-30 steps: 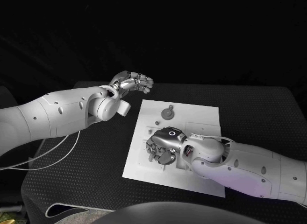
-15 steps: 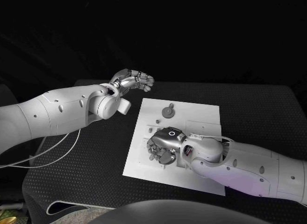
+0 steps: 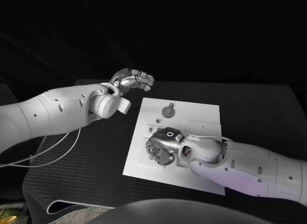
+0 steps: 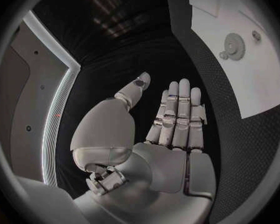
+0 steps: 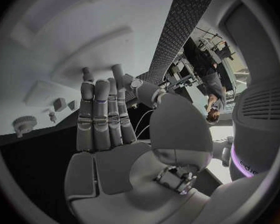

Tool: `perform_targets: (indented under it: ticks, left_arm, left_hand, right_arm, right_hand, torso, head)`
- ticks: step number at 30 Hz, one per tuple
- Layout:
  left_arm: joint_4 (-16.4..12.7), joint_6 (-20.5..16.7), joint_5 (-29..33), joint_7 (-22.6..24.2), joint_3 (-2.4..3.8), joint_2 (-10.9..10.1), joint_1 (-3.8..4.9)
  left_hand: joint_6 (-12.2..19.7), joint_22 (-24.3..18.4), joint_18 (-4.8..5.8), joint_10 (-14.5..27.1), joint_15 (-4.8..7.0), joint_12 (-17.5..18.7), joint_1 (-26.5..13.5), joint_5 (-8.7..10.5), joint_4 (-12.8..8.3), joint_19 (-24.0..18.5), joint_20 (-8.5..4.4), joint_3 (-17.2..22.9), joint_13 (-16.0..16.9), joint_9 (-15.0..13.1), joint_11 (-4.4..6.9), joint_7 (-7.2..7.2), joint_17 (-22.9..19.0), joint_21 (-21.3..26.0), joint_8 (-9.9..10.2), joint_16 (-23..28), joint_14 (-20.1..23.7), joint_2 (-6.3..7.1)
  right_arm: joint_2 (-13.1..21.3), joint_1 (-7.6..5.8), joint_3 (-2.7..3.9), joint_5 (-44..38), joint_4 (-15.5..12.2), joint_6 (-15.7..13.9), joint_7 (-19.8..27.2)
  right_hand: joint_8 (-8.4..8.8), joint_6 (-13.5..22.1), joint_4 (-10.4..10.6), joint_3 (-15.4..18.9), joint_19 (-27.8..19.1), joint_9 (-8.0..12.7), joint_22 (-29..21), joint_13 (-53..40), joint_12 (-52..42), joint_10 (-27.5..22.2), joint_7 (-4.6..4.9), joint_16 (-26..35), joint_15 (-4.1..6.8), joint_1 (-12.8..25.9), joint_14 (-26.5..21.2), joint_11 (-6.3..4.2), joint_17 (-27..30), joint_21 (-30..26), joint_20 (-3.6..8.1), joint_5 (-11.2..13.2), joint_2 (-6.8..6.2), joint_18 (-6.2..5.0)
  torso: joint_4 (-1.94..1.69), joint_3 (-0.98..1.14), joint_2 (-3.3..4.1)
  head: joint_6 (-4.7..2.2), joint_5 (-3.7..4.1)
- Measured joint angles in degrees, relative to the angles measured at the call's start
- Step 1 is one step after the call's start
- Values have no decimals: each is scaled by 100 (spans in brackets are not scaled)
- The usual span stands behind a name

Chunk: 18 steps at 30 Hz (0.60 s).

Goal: Assemble the parts on the task board

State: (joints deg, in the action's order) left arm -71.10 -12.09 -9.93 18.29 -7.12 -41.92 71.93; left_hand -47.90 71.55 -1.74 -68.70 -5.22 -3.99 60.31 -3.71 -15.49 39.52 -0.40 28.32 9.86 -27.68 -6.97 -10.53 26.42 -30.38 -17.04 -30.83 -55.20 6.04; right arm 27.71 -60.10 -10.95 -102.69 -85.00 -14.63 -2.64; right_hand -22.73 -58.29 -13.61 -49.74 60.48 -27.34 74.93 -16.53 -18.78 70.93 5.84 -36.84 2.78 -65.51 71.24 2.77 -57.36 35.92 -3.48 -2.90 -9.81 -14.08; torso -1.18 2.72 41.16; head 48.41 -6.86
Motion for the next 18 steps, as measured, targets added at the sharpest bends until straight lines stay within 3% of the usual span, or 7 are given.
perform_targets:
  ticks: [2, 6, 18]
  left_arm:
    - [0, 1, 0, -1, 0, 1, 1]
    - [1, 3, 0, -4, 0, 0, 3]
    - [0, 8, 0, -9, 2, -3, 8]
  left_hand:
    - [0, 0, 0, 0, 0, 0, 0, 0, 0, 0, 0, 0, 0, 0, 0, 0, 6, 0, 0, 0, 0, 0]
    - [0, 0, 0, 0, 0, 0, 0, 0, 0, 0, 0, 0, 0, 0, 0, 0, 5, 0, 0, 0, 0, 0]
    - [0, 4, 0, 0, 0, 0, 0, 0, 0, 0, 0, 0, -5, 0, 0, 0, 11, 0, 0, 0, 0, 0]
  right_arm:
    - [-9, 0, -6, 16, 0, 12, 0]
    - [-15, 2, -17, 69, -2, 39, 12]
    - [-12, 8, -26, 188, 22, 95, 27]
  right_hand:
    - [15, -2, -36, 38, -25, 0, 0, 2, -1, -42, 7, 0, -4, 56, -5, 42, 19, 0, -25, -75, 15, -1]
    - [68, 64, -28, 332, -81, -10, -3, 15, 49, -156, 94, 0, -62, 351, -83, 95, 88, 0, -79, -266, -170, -55]
    - [300, 381, -112, 781, -116, 83, 8, 65, 241, -492, 215, 0, -94, 463, -156, 205, 255, 0, -73, -293, -309, -56]
  torso:
    - [-1, 1, 0]
    - [-2, -2, 0]
    - [-2, -4, 0]
  head:
    - [0, 2]
    - [1, 5]
    - [-4, 7]
